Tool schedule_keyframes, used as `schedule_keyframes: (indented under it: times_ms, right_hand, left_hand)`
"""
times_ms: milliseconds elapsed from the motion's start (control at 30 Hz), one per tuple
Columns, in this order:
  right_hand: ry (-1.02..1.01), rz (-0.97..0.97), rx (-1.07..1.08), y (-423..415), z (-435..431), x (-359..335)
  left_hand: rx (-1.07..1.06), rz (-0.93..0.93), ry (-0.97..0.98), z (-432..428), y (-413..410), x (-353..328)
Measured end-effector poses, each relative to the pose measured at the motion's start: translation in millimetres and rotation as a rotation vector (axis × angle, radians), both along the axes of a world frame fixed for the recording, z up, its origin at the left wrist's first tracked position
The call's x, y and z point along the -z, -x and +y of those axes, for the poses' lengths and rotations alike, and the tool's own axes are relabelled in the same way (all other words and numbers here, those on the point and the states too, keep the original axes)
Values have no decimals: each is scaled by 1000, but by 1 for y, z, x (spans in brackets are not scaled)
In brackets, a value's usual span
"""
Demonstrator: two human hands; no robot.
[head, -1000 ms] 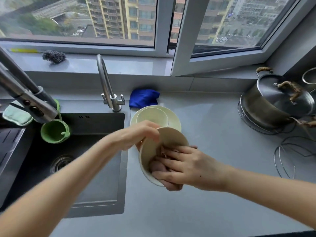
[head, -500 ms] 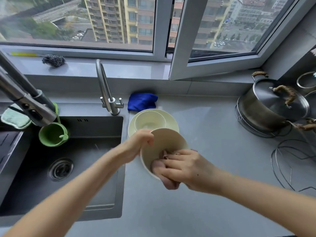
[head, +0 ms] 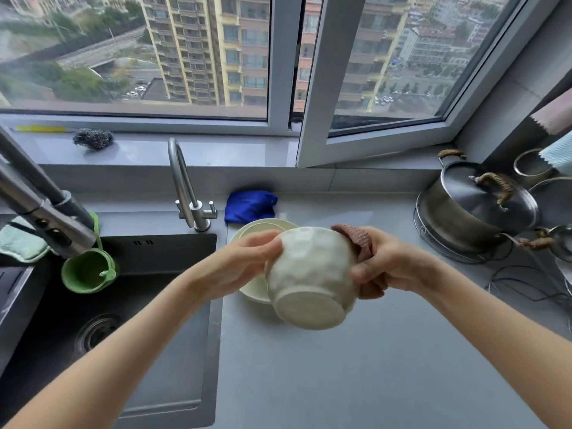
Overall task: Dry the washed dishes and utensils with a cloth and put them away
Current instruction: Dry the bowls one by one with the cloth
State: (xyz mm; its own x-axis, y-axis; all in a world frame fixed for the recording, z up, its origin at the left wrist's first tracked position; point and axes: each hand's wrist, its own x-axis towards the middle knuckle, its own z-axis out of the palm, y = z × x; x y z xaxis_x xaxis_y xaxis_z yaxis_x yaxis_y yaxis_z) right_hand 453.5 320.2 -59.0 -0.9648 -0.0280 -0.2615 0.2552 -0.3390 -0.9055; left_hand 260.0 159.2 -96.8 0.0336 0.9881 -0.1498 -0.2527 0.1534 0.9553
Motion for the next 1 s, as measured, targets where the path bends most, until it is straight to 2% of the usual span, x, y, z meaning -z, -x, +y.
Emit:
schedule_keyframes:
  times_ms: [67,133,267,333,400,433,500,567,667,700,733,767,867,900,1000]
  right_hand:
    - [17,18,52,0,2,6]
    - [-52,28,179,1,0,11]
    - [-249,-69,740,1,-1,7]
    - [-399,-33,891,2,-12,4]
    - [-575,88,789,9,-41,3]
    - [-753,112,661,13,-53,8]
    - [-1120,31,458,21,-71,18]
    - [-1201,-1,457,31,-73,17]
    - [-1486,135,537,42,-74,20]
    - [-1502,124,547,47,-71,24]
    - [-1422,81,542,51,-68,21]
    - [-1252,28,540,54,-64,19]
    - [-451,-108,553,57,-42,3]
    - [-273,-163,569,55,-36,4]
    - [89,-267,721,48,-38,15]
  left_hand:
    - [24,-104,-7,1,-2,-3]
    - [-30,-169,-2,1,-5,-4]
    - [-182,-257,52,-3,-5,0]
    - [-227,-225,43,-3,-5,0]
    - [-272,-175,22,0,-6,0]
    - [-281,-162,3,2,-8,-1]
    - [-268,-163,-53,4,-11,-4]
    - [-242,-135,-79,3,-15,-6]
    - [-289,-98,-69,2,-24,-4]
    - [-310,-99,-63,2,-26,-4]
    - [-318,-90,-65,3,-26,-4]
    - [-314,-87,-66,3,-26,-5]
    - [-328,-142,-52,1,-23,-11]
    - [-353,-167,-49,0,-21,-13]
    - [-415,-252,-29,4,-19,-18]
